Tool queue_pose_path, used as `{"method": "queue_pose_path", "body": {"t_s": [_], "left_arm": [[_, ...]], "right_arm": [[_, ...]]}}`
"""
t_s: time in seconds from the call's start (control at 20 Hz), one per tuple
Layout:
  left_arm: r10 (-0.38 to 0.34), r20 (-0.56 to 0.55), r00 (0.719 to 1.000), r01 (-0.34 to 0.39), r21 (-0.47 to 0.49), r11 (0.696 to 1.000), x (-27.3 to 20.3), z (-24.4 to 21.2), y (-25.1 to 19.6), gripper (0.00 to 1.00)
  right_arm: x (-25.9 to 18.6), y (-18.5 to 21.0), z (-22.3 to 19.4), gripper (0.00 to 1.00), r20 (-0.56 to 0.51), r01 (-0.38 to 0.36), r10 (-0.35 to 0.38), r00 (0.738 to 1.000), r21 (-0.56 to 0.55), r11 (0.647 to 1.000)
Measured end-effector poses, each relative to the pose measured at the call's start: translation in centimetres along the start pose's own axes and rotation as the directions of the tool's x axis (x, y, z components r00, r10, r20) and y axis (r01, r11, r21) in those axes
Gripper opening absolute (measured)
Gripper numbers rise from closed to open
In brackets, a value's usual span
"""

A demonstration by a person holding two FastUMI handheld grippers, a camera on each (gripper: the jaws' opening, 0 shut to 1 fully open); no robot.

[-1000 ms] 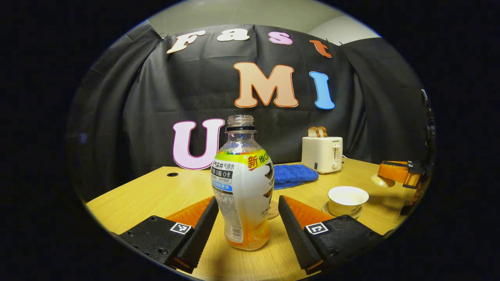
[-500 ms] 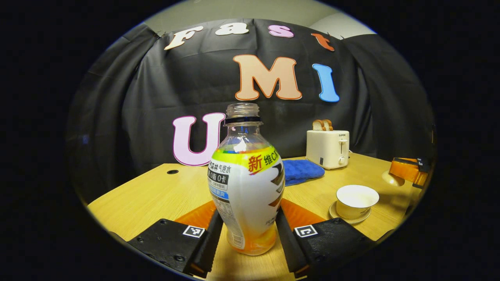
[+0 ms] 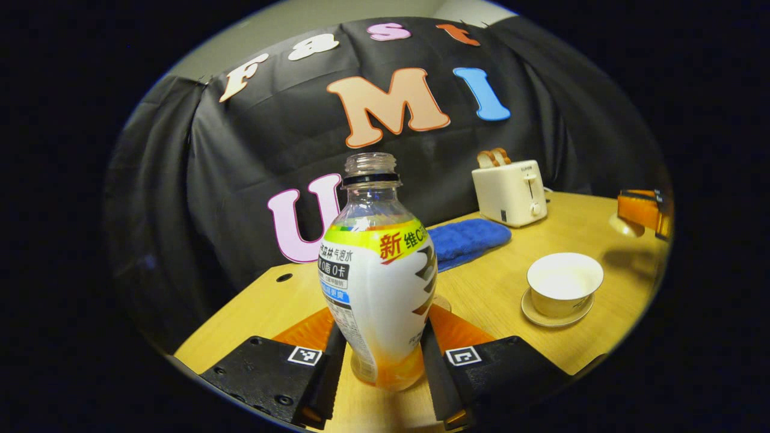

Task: Open the teacup lid with one hand, grasp the water bottle and pour water into the teacup with the other hand; after pouring, place the water bottle on the coaster and then close the teacup lid.

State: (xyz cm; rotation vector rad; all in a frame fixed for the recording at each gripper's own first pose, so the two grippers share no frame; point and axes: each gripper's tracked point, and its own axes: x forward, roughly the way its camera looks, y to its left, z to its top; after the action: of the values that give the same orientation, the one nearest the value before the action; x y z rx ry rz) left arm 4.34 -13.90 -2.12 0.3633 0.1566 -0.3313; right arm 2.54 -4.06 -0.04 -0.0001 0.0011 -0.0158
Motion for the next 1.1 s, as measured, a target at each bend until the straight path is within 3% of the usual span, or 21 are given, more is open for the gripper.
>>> {"method": "queue_pose_path", "body": {"t_s": [0.15,0.3,0.35,0.45,0.55,0.8,0.95,1.1], "left_arm": [[0.074,0.007,0.997,-0.074,0.186,0.98,-0.1,1.5,0.8,0.59],[0.112,0.024,0.993,-0.112,0.391,0.914,-0.3,2.6,0.8,0.61],[0.119,0.031,0.992,-0.12,0.463,0.878,-0.3,2.7,0.7,0.59],[0.135,0.054,0.989,-0.14,0.612,0.779,-0.5,2.9,0.5,0.6],[0.136,0.064,0.989,-0.141,0.708,0.692,-0.4,2.6,0.3,0.59],[0.131,0.035,0.991,-0.106,0.805,0.584,0.2,1.9,0.1,0.59],[0.139,0.046,0.989,-0.11,0.857,0.503,0.1,2.4,0.2,0.59],[0.137,0.044,0.99,-0.103,0.881,0.461,0.4,2.7,0.2,0.59]], "right_arm": [[0.2,-1.3,0.0,0.32,0.002,0.027,-0.027,1.0,-0.001,1.0],[0.1,-2.2,0.1,0.31,0.003,0.046,-0.046,0.999,-0.002,0.999],[0.2,-2.4,0.1,0.31,0.003,0.05,-0.05,0.999,-0.002,0.999],[0.2,-2.9,0.1,0.32,0.004,0.058,-0.058,0.998,-0.003,0.998],[0.3,-3.3,0.1,0.32,0.004,0.068,-0.068,0.998,-0.003,0.998],[0.4,-3.8,0.1,0.32,0.005,0.078,-0.078,0.997,-0.004,0.997],[0.4,-3.8,0.1,0.32,0.005,0.077,-0.077,0.997,-0.003,0.997],[0.3,-3.9,0.1,0.31,0.004,0.078,-0.078,0.997,-0.004,0.997]]}}
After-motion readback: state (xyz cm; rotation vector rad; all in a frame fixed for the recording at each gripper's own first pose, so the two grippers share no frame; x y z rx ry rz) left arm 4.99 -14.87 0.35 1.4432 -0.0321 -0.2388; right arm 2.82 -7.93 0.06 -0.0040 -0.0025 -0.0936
